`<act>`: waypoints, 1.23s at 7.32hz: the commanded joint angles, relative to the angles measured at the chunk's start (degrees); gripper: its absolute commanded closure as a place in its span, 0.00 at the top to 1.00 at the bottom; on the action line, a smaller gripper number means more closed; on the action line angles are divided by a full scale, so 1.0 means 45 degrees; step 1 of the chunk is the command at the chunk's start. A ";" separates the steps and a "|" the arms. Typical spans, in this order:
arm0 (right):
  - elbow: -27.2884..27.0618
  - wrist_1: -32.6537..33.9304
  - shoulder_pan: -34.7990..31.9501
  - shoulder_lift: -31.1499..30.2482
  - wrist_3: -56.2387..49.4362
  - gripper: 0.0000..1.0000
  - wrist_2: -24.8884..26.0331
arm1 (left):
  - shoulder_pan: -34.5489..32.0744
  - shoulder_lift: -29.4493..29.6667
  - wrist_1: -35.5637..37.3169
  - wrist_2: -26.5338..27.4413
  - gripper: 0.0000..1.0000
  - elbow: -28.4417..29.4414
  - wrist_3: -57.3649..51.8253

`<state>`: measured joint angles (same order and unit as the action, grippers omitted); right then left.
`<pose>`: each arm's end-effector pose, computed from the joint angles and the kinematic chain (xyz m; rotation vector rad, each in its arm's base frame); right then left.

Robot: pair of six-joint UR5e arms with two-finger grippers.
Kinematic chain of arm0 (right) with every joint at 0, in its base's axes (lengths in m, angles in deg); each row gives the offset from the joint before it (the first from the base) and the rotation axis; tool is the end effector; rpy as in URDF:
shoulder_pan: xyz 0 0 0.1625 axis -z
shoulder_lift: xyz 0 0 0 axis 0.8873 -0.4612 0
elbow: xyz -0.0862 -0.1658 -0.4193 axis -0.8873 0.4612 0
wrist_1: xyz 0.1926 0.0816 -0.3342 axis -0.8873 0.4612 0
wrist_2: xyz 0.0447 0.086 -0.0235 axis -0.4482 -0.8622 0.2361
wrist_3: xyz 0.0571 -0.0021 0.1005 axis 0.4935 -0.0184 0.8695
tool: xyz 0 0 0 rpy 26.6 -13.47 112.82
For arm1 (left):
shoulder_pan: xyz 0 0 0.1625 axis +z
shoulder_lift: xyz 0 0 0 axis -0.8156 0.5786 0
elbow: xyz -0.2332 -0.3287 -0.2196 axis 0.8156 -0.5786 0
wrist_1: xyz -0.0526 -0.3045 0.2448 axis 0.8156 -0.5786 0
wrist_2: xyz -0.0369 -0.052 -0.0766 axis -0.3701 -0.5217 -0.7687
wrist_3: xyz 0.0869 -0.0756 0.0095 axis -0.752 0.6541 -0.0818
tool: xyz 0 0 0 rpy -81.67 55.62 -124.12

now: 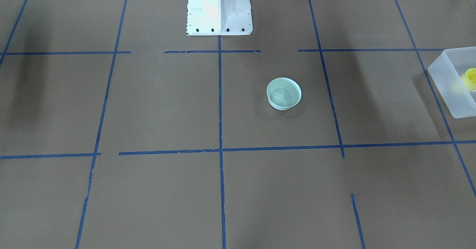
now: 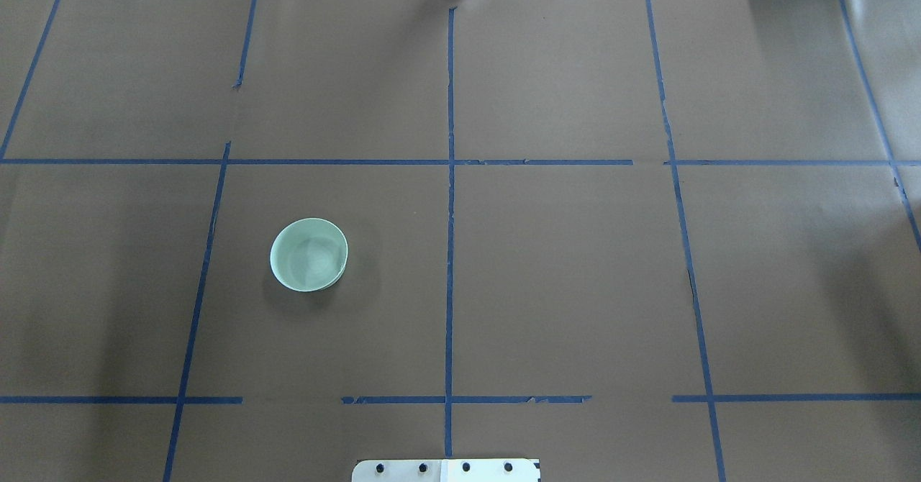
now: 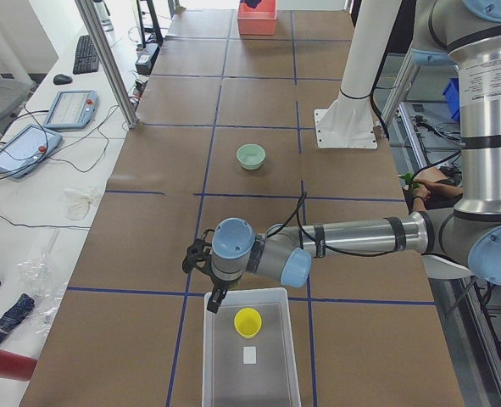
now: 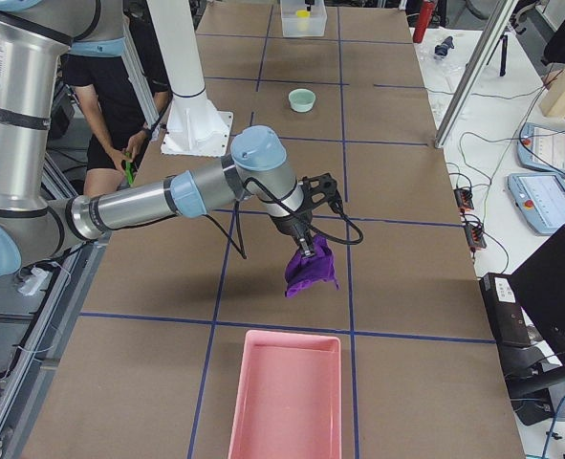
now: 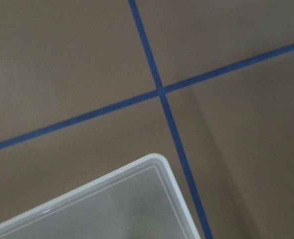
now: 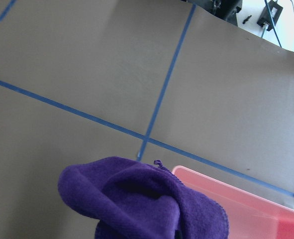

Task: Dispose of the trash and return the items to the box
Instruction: 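Drop the cup into the clear bin while the right gripper drops cloth in pink bin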

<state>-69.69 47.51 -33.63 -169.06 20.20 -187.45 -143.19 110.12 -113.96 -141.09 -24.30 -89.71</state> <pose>0.1088 -0.3685 0.5621 0.4239 -0.5243 -0.2168 -0.0426 -0.4243 0.6926 0.3258 0.7480 0.2296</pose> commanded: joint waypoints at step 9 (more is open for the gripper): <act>0.6101 -0.1544 -0.0681 0.0230 -0.2212 1.00 0.1335 | 0.5199 0.0570 -0.0501 0.0949 1.00 -0.4815 1.2172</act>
<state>-42.49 41.06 -36.64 -168.10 8.82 -181.27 -123.54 112.17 -115.21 -136.97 -44.57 -40.35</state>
